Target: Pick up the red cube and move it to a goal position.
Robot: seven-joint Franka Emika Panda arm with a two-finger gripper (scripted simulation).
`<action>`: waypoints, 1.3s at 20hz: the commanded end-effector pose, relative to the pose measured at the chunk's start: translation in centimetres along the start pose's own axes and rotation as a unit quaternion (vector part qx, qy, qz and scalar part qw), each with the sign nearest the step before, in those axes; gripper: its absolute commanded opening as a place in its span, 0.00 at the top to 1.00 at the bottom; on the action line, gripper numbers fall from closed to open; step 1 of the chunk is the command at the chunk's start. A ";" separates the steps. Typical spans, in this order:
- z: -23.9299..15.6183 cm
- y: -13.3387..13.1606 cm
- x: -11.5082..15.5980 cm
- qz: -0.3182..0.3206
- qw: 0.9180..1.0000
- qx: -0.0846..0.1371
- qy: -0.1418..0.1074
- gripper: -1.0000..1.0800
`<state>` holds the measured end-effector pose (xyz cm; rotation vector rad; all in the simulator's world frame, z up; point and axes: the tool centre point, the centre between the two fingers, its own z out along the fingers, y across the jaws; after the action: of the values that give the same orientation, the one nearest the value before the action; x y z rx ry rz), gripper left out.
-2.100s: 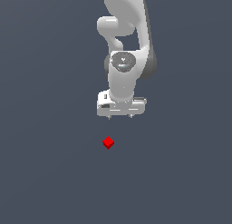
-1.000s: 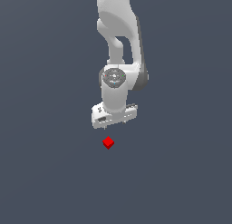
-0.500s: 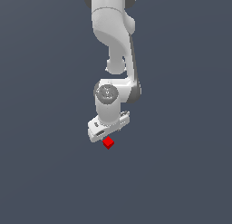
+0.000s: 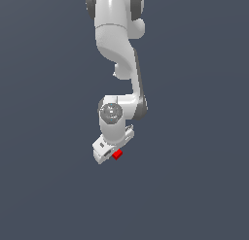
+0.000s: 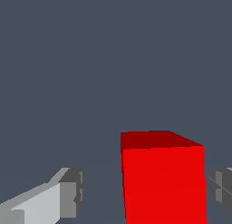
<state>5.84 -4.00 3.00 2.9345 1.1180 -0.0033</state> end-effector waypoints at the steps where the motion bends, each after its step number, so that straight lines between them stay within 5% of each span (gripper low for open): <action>1: 0.6 0.2 0.3 -0.016 1.000 0.000 0.001 0.04; 7: 1.0 0.4 0.6 -0.028 1.000 0.000 0.001 0.04; 8: 1.0 0.4 0.6 -0.028 1.000 0.000 0.001 1.00; 26: -0.4 0.2 0.1 -0.028 1.000 0.000 0.001 1.00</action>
<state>6.19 -4.05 2.90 2.9042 1.1997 -0.0025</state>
